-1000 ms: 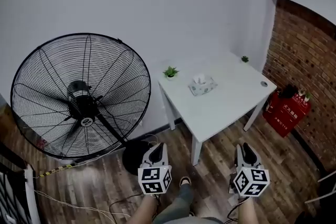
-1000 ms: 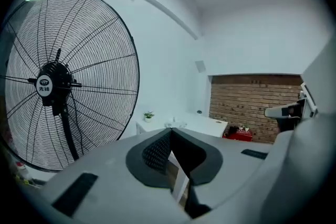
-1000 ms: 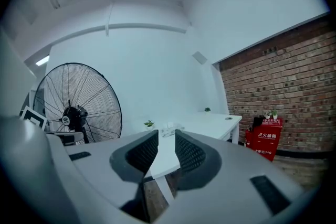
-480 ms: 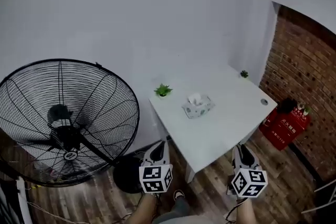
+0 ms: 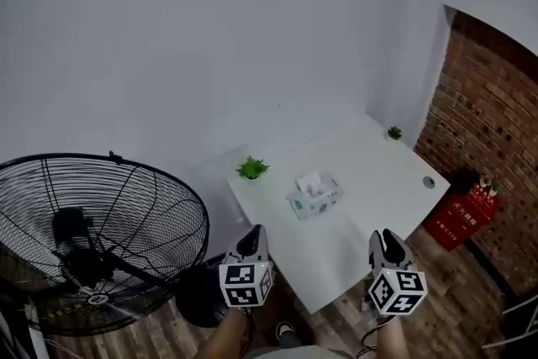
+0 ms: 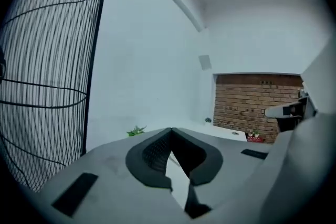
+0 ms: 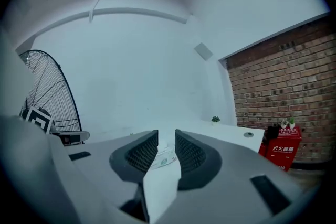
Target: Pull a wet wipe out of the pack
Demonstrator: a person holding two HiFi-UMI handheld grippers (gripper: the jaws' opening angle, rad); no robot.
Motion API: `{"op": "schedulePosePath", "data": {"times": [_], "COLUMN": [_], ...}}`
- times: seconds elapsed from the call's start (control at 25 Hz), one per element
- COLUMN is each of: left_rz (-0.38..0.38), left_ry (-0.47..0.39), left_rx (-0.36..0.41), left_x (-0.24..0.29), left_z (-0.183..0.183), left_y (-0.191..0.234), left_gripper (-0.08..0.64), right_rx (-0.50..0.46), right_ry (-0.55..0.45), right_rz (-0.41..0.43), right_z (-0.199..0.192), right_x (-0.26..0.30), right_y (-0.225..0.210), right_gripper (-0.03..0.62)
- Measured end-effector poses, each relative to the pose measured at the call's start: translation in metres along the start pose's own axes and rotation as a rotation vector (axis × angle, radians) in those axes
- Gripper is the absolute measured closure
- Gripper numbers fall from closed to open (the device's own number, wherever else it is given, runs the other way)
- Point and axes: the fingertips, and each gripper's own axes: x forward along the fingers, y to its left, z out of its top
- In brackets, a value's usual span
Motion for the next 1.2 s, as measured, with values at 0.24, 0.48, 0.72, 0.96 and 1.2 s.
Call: {"op": "schedulePosePath", "data": {"times": [0.24,0.48,0.72,0.96,1.2], "left_rz": [0.006,0.065,0.121,0.173,0.226], "left_ry": [0.032,0.058,0.072,0.100,0.127], "left_rx": [0.007,-0.014,-0.036,-0.070,-0.085], "left_x": [0.031,0.057,0.075,0.079,0.078], "left_z": [-0.003,-0.009,-0.011,-0.023,-0.040], "left_y": [0.008,0.020,0.029,0.039,0.047], "left_gripper": [0.560,0.560,0.560,0.560,0.560], "right_rx": [0.017,0.008,-0.025,-0.051,-0.100], "right_ry": [0.045,0.092,0.135,0.171,0.225], "right_rz": [-0.008,0.045,0.109,0.163,0.236], "right_z": [-0.007,-0.011,-0.006,-0.009,-0.018], "right_x": [0.029,0.072,0.114,0.143,0.167], "right_y": [-0.012,-0.019,-0.018,-0.016,-0.012], "right_gripper": [0.491,0.491,0.491,0.491,0.491]}}
